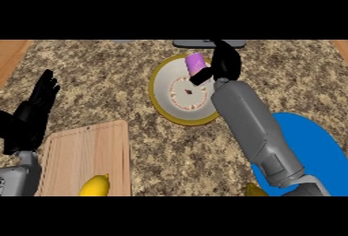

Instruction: Pick the can from the plate and place it in the bowl

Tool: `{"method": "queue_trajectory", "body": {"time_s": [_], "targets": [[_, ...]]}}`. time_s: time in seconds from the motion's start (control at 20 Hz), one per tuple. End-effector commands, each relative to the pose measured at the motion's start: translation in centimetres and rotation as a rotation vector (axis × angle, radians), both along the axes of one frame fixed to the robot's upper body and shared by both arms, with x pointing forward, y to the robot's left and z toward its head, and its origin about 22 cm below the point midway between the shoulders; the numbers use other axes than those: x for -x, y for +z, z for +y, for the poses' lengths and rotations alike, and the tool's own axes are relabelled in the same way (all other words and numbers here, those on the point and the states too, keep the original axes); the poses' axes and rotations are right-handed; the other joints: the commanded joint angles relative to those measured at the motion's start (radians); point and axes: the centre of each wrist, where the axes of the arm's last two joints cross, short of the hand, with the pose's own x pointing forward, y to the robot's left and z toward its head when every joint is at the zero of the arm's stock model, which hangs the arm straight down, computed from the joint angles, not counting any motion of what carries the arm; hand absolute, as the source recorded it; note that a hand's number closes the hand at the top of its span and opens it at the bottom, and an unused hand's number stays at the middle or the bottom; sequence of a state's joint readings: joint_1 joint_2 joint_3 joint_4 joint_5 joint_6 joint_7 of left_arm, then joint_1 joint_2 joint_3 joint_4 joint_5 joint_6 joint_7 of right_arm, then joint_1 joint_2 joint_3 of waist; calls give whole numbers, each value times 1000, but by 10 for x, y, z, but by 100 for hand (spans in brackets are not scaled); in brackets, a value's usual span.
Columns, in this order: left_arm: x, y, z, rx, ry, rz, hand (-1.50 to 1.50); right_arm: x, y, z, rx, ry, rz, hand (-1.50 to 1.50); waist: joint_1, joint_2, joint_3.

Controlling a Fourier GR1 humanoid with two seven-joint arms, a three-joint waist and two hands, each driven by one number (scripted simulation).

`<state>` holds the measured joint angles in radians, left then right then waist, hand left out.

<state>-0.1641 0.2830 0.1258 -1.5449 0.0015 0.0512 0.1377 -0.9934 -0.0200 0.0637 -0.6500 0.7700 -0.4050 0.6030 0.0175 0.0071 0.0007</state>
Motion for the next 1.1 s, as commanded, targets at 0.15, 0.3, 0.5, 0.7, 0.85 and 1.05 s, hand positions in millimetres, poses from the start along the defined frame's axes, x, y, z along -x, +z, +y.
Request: {"method": "queue_trajectory", "body": {"time_s": [0.15, 0.3, 0.5, 0.7, 0.85, 1.05], "targets": [[5, -5, 15, 9, 30, 7, 0, 8, 23, -26, -405, -111, -370, -150, -19, -9, 2], [1, -1, 3, 10, 34, 17, 0, 13, 41, -45, -563, -116, -457, -150, -37, -15, 2], [5, -9, 10, 3, 19, 4, 0, 39, 2, -84, -601, -127, -418, -150, -24, -9, 0], [7, -15, -3, 5, 56, 11, 0, 90, -1, -135, -611, -94, -383, -150, -47, -16, -1], [18, -2, 8, -13, 34, 9, 0, 131, -13, -165, -631, -65, -391, -150, -43, -18, 0], [3, 3, -14, 10, 34, 27, 0, 157, -1, -193, -746, 1, -397, -150, -36, -12, 0]]}}
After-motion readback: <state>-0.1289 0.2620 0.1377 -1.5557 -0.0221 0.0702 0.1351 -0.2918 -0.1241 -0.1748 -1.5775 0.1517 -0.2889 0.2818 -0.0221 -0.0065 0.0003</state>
